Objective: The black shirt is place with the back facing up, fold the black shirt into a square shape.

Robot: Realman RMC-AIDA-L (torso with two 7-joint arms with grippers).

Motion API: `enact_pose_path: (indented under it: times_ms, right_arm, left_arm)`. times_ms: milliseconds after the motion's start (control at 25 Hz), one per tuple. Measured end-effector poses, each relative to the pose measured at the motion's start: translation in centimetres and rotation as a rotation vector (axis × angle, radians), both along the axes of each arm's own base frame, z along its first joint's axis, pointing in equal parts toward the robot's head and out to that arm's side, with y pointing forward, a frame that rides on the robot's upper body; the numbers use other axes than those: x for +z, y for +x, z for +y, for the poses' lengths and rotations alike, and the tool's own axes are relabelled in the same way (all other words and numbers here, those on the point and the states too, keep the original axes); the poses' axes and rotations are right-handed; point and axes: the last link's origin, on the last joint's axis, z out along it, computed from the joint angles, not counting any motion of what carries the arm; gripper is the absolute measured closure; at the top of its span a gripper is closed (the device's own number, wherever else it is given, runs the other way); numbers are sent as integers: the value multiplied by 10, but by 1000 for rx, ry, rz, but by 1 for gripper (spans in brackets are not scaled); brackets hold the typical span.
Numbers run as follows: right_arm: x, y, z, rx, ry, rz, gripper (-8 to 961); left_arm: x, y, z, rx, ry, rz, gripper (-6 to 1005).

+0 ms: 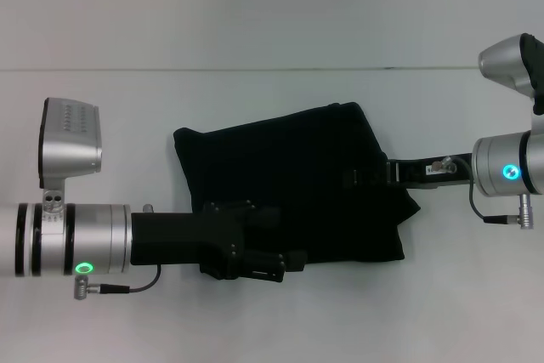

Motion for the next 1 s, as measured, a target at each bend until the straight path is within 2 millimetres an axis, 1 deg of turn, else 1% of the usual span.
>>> enact_pose_path:
  times_ms: [240, 360, 800, 1000]
  right_arm:
    - [0, -1, 0, -1, 1, 11, 327]
    - [0, -1, 0, -5, 3, 12, 446]
    - [0, 0, -1, -5, 1, 14, 646]
    - [1, 0, -1, -2, 2, 14, 722]
  left_arm:
    - [0, 0, 0, -1, 1, 1, 49]
    - [1, 0, 0, -1, 2, 1, 49]
    - [-1, 0, 0, -5, -3, 3, 49]
    - [-1, 0, 0, -5, -3, 3, 50]
